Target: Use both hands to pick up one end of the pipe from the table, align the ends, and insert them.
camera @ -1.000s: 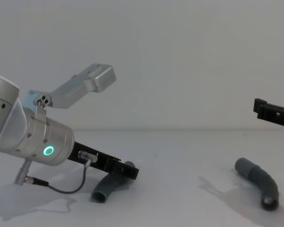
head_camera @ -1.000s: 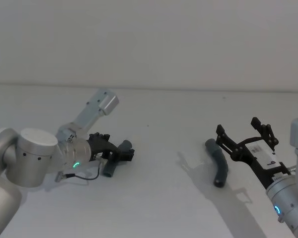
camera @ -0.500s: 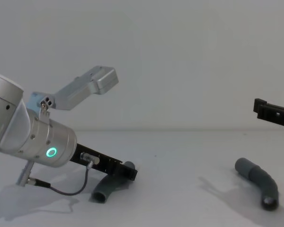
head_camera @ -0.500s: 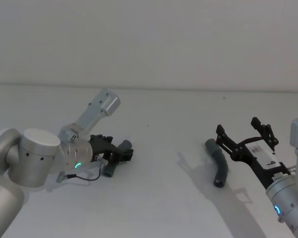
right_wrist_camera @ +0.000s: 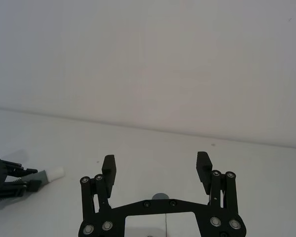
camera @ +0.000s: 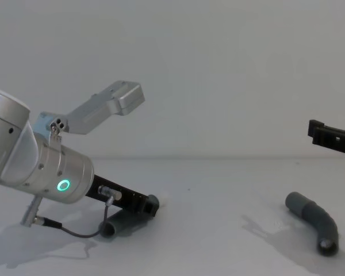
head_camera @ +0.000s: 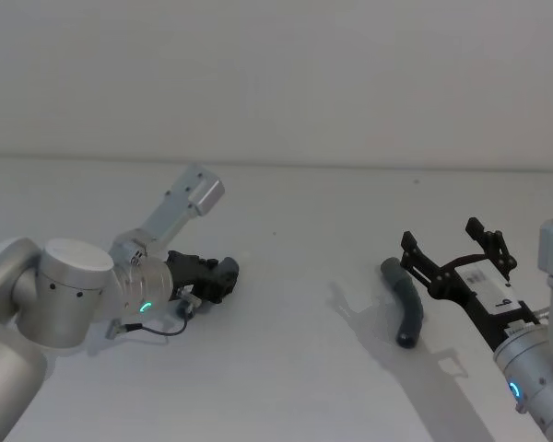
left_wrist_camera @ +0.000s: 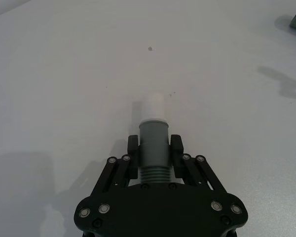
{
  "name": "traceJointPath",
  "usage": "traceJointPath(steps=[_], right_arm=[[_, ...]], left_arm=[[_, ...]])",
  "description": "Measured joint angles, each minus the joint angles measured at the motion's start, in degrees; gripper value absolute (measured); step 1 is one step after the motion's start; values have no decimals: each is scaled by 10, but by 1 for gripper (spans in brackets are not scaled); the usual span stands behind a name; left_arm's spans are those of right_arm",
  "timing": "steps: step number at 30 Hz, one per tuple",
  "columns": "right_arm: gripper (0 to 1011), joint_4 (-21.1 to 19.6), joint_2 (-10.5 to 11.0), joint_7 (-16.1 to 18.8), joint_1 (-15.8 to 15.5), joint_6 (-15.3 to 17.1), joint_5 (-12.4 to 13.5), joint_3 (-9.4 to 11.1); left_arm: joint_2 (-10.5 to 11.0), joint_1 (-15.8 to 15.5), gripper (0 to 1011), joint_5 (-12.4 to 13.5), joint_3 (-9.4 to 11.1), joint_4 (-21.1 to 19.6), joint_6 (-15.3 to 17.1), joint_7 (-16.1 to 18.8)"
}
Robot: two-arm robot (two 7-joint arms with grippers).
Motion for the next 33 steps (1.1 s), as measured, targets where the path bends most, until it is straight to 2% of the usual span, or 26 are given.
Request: traceJointPath(steps=[1, 3, 12, 17, 21, 28, 33], right_arm=[[1001, 0, 0, 0, 0, 0, 0, 0], [1001, 0, 0, 0, 0, 0, 0, 0], [1001, 0, 0, 0, 0, 0, 0, 0], [1001, -4, 1, 2, 5, 11, -4, -3], [1001, -10, 4, 2, 10, 32, -10, -6], [1001, -23, 8, 2, 21, 90, -16, -12], [1001, -35, 9, -1, 28, 154, -17, -14]], left_arm=[[0, 0, 364, 0, 0, 0, 0, 0], [0, 0, 343, 0, 0, 0, 0, 0], [-1, 0, 341, 1, 0, 1, 1, 0], [-1, 0, 341, 1, 0, 1, 1, 0], [-1, 0, 341, 1, 0, 1, 1, 1], [-1, 0, 341, 1, 0, 1, 1, 0], [-1, 0, 341, 1, 0, 1, 1, 0]])
